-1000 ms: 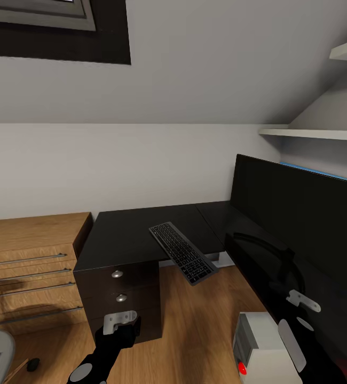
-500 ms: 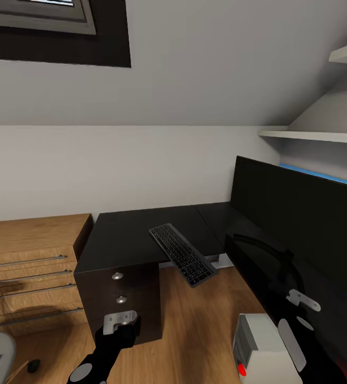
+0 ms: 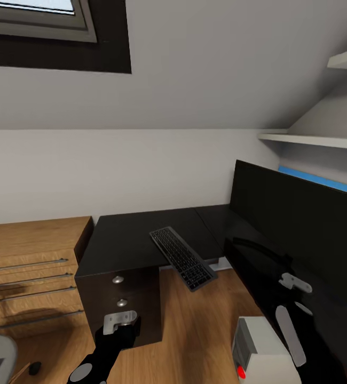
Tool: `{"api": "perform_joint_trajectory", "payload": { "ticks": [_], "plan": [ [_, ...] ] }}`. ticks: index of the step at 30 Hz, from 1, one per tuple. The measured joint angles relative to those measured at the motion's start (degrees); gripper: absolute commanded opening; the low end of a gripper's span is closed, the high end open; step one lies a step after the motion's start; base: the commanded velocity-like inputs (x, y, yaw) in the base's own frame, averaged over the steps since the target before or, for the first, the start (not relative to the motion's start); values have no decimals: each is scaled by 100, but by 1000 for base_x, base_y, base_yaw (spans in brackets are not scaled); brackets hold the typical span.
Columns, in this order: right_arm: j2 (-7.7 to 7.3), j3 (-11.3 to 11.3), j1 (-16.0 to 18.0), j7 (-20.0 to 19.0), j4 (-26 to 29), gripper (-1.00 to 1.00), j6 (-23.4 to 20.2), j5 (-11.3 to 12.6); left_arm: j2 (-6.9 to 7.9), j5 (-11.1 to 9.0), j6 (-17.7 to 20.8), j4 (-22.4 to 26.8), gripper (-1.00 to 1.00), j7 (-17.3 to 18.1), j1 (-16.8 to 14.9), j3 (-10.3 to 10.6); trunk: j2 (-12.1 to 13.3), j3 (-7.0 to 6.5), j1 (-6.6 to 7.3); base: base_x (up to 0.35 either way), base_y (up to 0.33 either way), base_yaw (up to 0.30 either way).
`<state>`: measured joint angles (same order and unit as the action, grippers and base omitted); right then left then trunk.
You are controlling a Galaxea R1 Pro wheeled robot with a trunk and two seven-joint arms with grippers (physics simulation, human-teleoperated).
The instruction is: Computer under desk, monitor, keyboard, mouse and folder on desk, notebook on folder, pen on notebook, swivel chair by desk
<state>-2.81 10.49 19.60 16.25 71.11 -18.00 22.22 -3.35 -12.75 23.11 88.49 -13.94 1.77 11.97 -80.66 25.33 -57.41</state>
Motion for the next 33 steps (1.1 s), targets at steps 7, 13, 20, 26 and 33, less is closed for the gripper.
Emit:
{"api": "perform_joint_trajectory", "payload": {
  "ticks": [7,13,20,26,33],
  "plan": [
    [467,-8,-53,-7,700,-100,-977,-7,0,1,0,0,100,1,1,-1,42,-16,23,0,0,41],
    [520,-247,-65,-5,765,-100,-1112,-1,0,7,0,1,100,-1,1,-1,42,-1,23,0,0,206],
    [517,-529,-106,-1,771,-100,-1121,-7,6,14,0,1,100,-7,1,-5,42,20,23,0,0,254],
    [515,-641,-117,-2,765,-100,-1118,-19,7,26,-4,2,100,-8,1,-9,43,38,25,59,47,258],
    [515,-806,-117,-2,736,-100,-1106,-46,8,30,-11,-4,100,-8,1,-11,43,59,24,160,136,258]
  ]
}}
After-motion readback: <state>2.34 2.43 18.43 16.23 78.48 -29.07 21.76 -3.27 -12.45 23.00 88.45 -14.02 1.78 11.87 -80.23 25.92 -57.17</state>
